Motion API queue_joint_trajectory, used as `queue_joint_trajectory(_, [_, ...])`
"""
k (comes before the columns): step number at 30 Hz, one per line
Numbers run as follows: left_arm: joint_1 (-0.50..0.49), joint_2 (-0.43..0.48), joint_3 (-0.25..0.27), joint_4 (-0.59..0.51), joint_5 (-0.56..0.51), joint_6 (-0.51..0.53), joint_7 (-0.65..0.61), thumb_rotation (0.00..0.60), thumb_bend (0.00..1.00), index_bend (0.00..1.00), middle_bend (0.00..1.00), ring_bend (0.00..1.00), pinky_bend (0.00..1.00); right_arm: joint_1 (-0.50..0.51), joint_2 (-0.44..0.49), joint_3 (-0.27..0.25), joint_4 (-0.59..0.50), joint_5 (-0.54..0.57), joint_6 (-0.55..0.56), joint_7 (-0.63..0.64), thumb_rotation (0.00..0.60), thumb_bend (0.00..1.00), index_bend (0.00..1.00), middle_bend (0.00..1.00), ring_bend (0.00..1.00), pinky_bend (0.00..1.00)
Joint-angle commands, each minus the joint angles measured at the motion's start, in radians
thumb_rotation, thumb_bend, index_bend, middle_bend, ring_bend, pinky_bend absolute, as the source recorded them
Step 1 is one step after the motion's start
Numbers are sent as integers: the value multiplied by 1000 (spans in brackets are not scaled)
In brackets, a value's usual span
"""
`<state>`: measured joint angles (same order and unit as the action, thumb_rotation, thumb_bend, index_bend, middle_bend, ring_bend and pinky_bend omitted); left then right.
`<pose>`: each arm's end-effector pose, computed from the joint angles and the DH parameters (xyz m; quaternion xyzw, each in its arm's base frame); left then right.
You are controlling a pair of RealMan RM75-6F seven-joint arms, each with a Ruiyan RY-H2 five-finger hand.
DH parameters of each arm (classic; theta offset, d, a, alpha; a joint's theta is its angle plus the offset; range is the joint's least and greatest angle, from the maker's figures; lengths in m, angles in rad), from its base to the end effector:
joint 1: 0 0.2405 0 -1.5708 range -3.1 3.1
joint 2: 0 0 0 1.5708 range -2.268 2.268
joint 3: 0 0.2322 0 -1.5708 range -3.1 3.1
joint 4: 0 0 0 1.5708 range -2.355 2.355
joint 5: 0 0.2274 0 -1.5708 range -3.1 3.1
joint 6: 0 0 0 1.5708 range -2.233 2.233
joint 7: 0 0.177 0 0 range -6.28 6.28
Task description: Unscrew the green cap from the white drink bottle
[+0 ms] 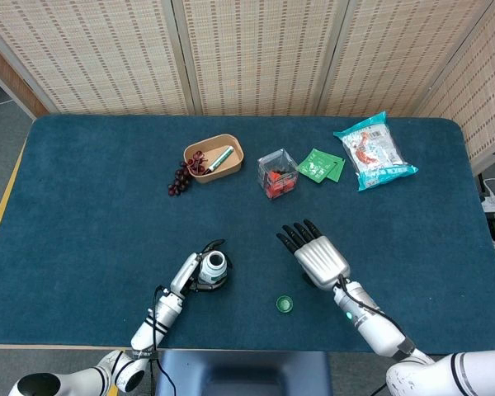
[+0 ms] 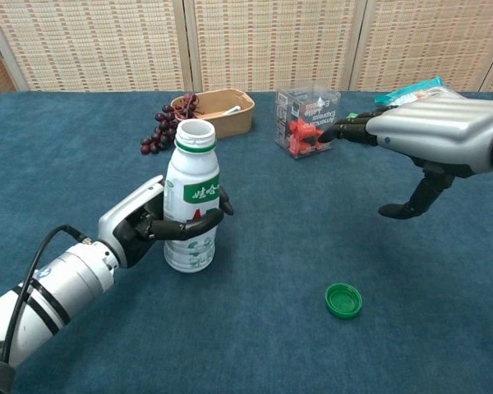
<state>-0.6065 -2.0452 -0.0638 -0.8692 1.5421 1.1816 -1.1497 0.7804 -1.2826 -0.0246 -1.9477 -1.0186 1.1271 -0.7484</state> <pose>-0.1309 0.3069 -0.1418 -0.4292 -0.6864 -0.5842 0.0577 -0.1088 -0.2884 -0.0062 0.8185 -0.2718 0.2748 0.4251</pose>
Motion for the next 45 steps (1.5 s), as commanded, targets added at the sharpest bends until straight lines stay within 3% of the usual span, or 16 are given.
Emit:
queue_joint_trajectory(1, [0,1,-1,-2,2,4,-4,600,560,369,315,0,0,-5,8,5,-6,-5,3,6,600,211,0,0,0,0])
queue_joint_trajectory(6, [-13,14,32,10,42,5,-66,600,439,50,86,0,0,-13,24,16,-15,-11,-2,19,600,211,0,0,0,0])
queue_joint_trajectory(8, [-17,16,37,11,50,7,-104,600,404,0,13,0,0,-15,28,18,-15,-17,-3,22,600,211,0,0,0,0])
queue_joint_trajectory(19, [-15,30,22,-15,38,29,-164,600,370,0,0,0,0,-27,41,31,-28,-27,-9,28,600,211,0,0,0,0])
queue_joint_trajectory(33, [-18,53,58,9,59,11,-68,600,309,0,0,0,0,-40,58,45,-51,-34,-13,39,600,211,0,0,0,0])
queue_joint_trajectory(45, [-10,110,64,-58,79,61,-9,600,302,0,0,0,0,-45,66,56,-64,-36,-16,39,600,211,0,0,0,0])
